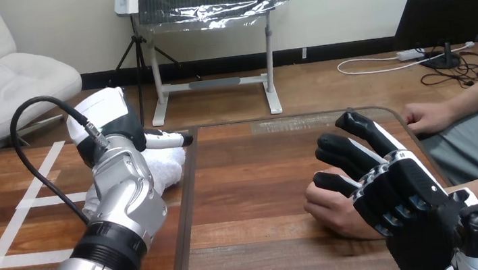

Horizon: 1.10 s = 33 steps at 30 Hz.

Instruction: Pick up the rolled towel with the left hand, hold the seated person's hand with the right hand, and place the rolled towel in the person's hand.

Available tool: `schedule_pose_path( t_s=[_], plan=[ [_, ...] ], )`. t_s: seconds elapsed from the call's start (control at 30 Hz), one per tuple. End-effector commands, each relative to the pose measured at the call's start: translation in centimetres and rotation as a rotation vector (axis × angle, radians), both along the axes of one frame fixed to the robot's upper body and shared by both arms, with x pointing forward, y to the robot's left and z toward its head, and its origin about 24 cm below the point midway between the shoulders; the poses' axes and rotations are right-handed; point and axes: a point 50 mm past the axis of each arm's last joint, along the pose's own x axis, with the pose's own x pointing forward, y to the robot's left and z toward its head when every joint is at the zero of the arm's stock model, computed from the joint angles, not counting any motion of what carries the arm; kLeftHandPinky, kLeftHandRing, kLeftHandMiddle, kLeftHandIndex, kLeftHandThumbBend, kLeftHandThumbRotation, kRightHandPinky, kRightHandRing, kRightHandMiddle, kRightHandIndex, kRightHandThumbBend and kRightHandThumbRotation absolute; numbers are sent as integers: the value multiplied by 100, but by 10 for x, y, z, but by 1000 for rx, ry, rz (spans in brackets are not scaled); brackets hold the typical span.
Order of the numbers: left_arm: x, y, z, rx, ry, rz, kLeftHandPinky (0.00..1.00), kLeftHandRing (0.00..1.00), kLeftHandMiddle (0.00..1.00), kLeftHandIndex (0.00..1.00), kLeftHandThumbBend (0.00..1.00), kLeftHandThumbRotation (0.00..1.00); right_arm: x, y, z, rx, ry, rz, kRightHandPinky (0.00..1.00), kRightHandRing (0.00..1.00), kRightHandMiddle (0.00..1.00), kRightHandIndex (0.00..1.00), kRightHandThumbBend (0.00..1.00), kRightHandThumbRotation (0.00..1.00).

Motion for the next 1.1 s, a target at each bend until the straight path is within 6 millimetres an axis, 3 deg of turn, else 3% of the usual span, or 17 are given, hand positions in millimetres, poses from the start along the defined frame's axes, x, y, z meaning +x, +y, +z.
schedule_pose_path(
  t_s=[0.0,0.43,1.07],
  plan=[
    [5,-10,14,30,-53,-37,100,100,100,97,97,54,4,-1,8,13,-68,1,83,90,87,92,74,100],
    [6,-9,9,53,-45,-19,100,100,100,98,93,52,4,-1,8,11,-71,1,83,90,87,91,74,100],
    [7,-5,-6,168,28,28,100,100,100,99,96,53,2,-2,9,11,-78,4,83,89,86,90,76,100]
  ],
)
